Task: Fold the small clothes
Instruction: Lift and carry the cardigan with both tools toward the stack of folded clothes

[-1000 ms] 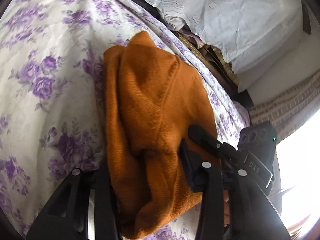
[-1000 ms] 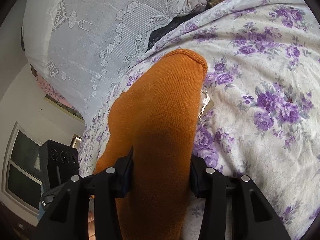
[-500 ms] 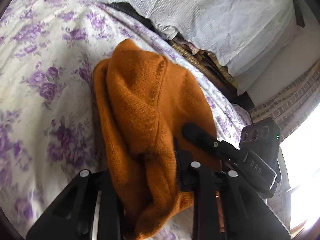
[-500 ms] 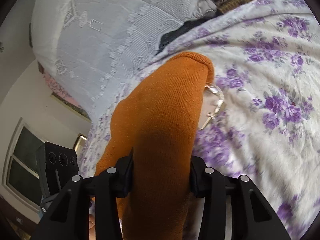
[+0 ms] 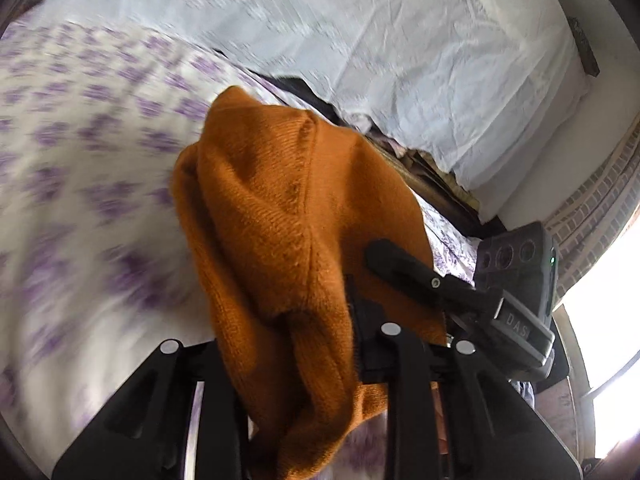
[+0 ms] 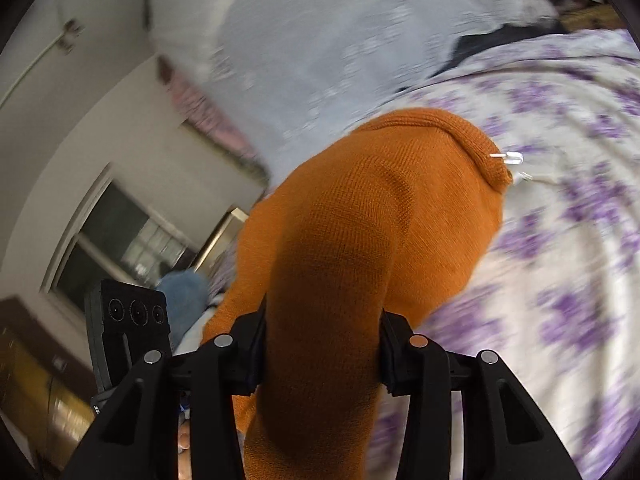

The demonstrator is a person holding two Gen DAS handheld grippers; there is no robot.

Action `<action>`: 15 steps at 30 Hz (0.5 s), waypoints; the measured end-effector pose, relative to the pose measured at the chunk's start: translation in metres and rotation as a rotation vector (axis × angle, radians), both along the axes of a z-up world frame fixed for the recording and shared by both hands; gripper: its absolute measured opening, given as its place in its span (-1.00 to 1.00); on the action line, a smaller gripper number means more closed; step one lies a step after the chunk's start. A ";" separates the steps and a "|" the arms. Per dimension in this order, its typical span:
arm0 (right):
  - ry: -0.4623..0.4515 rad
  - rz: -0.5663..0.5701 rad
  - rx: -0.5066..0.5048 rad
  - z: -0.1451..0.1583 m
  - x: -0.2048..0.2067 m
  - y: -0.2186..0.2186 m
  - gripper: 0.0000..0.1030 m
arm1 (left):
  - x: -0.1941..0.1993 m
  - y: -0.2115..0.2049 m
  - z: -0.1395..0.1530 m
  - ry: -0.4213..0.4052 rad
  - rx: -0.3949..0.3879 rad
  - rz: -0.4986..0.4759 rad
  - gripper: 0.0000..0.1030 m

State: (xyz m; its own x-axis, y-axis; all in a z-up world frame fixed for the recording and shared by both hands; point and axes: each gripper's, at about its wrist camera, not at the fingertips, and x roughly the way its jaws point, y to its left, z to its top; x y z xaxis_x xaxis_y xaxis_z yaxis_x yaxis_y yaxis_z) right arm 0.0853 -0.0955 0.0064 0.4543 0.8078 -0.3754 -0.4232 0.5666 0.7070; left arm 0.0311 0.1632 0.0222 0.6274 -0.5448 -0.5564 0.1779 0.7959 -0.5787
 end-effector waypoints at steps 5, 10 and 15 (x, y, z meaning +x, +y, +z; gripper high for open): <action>-0.045 0.127 0.046 0.031 -0.034 0.047 -0.14 | -0.071 0.044 0.035 -0.047 0.020 0.094 -0.54; -0.045 0.272 0.123 0.051 -0.072 0.109 -0.14 | -0.137 0.087 0.069 -0.066 0.089 0.204 -0.53; -0.063 0.388 0.177 0.068 -0.107 0.158 -0.14 | -0.195 0.124 0.093 -0.095 0.138 0.295 -0.53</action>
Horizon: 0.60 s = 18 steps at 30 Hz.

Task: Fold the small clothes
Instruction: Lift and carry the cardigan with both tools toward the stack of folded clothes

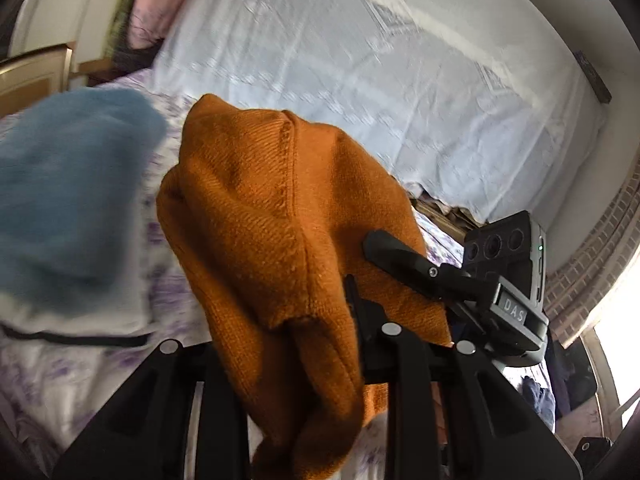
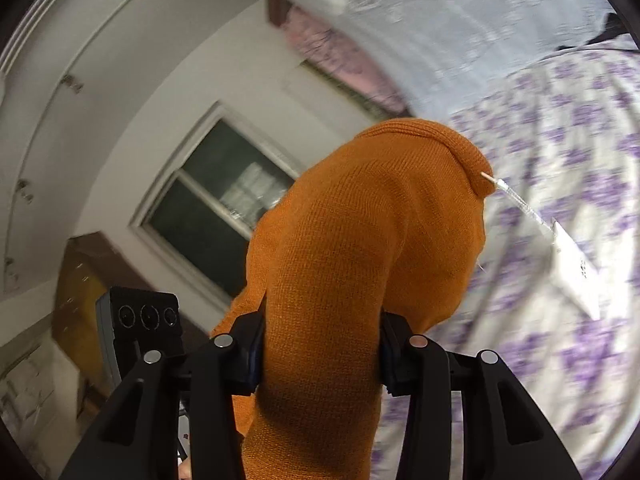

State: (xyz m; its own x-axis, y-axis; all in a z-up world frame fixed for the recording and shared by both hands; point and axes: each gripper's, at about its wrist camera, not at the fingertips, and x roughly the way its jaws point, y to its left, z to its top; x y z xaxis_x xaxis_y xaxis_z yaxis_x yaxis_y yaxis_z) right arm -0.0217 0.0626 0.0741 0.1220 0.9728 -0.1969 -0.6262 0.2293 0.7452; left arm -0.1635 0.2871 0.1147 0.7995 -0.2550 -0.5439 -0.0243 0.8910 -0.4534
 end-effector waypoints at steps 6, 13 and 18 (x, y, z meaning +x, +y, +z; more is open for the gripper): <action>0.017 0.064 -0.093 -0.028 -0.025 0.019 -0.14 | -0.036 0.016 -0.035 0.072 -0.002 0.023 -0.52; 0.054 0.071 -0.242 -0.075 -0.046 0.016 -0.14 | -0.042 0.014 -0.104 0.167 -0.076 0.000 -0.50; 0.074 0.035 -0.295 -0.095 -0.060 0.000 -0.14 | -0.038 0.008 -0.129 0.200 -0.122 -0.016 -0.49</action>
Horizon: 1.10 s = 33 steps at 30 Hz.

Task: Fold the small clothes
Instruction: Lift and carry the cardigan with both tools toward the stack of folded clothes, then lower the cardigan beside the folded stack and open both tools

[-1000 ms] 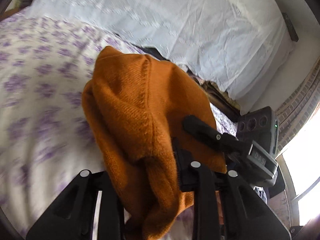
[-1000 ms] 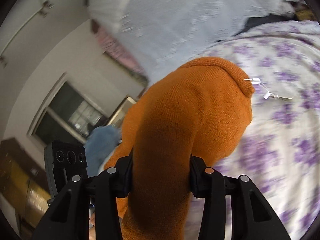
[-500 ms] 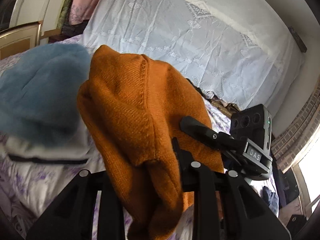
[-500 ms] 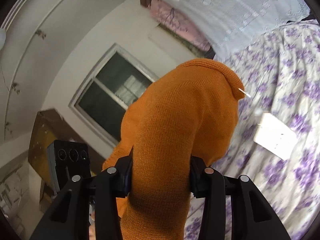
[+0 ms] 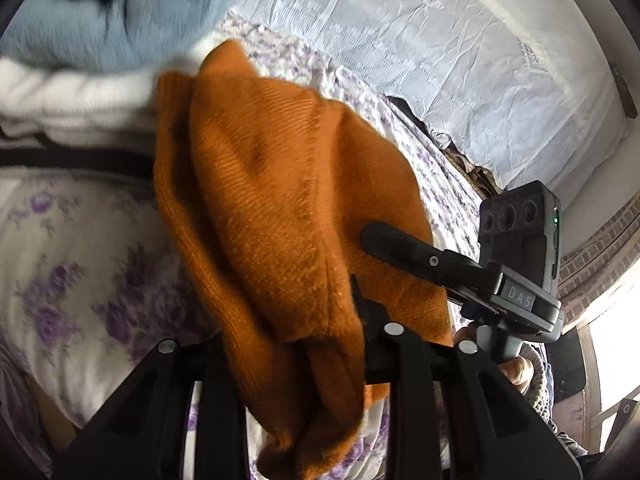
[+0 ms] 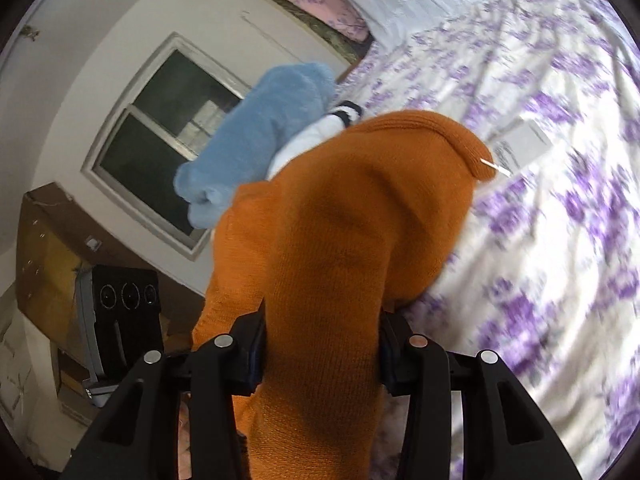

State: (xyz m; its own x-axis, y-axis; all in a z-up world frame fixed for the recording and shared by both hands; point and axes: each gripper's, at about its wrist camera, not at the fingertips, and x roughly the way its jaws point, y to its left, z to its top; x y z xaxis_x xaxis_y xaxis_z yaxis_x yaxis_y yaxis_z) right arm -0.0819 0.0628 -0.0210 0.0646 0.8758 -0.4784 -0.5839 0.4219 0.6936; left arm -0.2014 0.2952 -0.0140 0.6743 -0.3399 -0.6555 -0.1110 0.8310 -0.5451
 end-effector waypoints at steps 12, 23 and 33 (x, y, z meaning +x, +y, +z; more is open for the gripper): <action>0.154 -0.154 0.098 -0.012 0.056 -0.023 0.18 | 0.018 -0.012 -0.029 0.039 -0.043 -0.042 -0.12; -0.008 -0.203 -0.090 -0.011 0.102 0.019 -0.33 | 0.027 -0.043 -0.027 0.044 0.075 -0.075 0.19; -0.309 -0.246 -0.083 0.044 0.026 -0.023 -0.22 | 0.005 -0.023 0.011 0.014 0.218 0.086 0.50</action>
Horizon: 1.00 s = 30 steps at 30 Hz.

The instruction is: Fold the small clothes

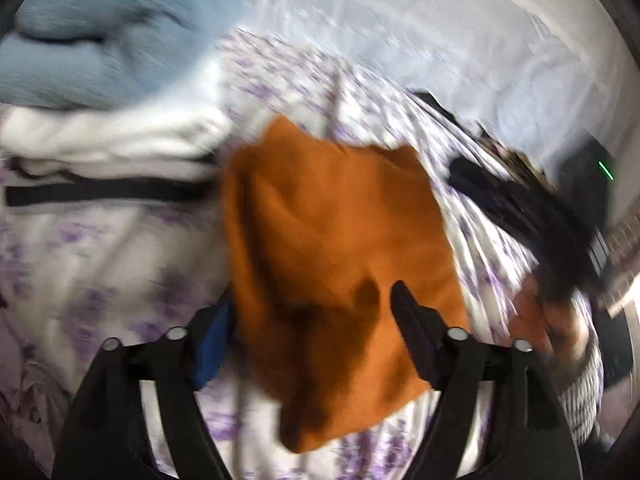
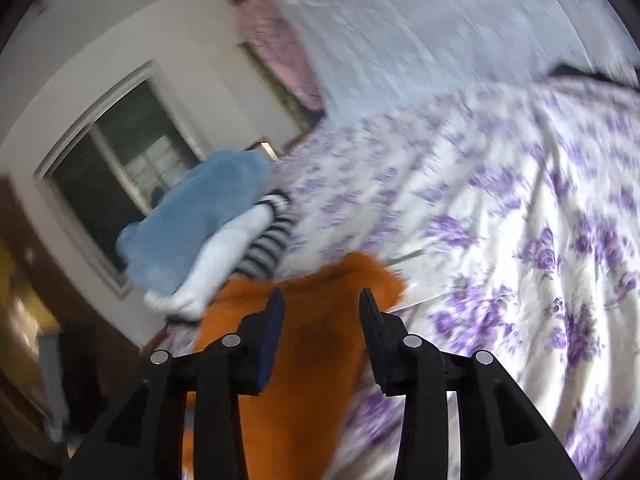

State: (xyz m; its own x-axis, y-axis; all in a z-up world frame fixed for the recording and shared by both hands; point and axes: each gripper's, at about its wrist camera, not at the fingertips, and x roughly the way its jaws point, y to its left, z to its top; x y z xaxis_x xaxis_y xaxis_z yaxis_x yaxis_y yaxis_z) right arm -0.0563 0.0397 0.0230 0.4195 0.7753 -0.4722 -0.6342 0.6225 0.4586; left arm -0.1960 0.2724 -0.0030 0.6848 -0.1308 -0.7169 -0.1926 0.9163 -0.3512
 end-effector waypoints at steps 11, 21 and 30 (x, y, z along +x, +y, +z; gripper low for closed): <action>-0.095 -0.016 -0.206 -0.023 -0.042 0.016 0.17 | 0.006 0.002 -0.024 0.051 0.220 0.084 0.78; -0.208 -0.099 -0.202 -0.012 -0.085 -0.011 0.93 | -0.015 -0.013 -0.004 0.025 0.393 0.123 0.87; -0.232 -0.107 -0.200 -0.007 -0.093 -0.014 0.93 | -0.023 -0.014 0.007 0.027 0.373 0.134 0.91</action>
State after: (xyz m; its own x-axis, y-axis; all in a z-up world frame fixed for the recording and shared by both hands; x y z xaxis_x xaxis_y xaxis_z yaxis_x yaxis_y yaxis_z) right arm -0.1495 0.0258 0.0156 0.6079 0.6228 -0.4925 -0.6340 0.7542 0.1712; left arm -0.2188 0.2582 0.0044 0.6587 0.2312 -0.7160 -0.3239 0.9461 0.0075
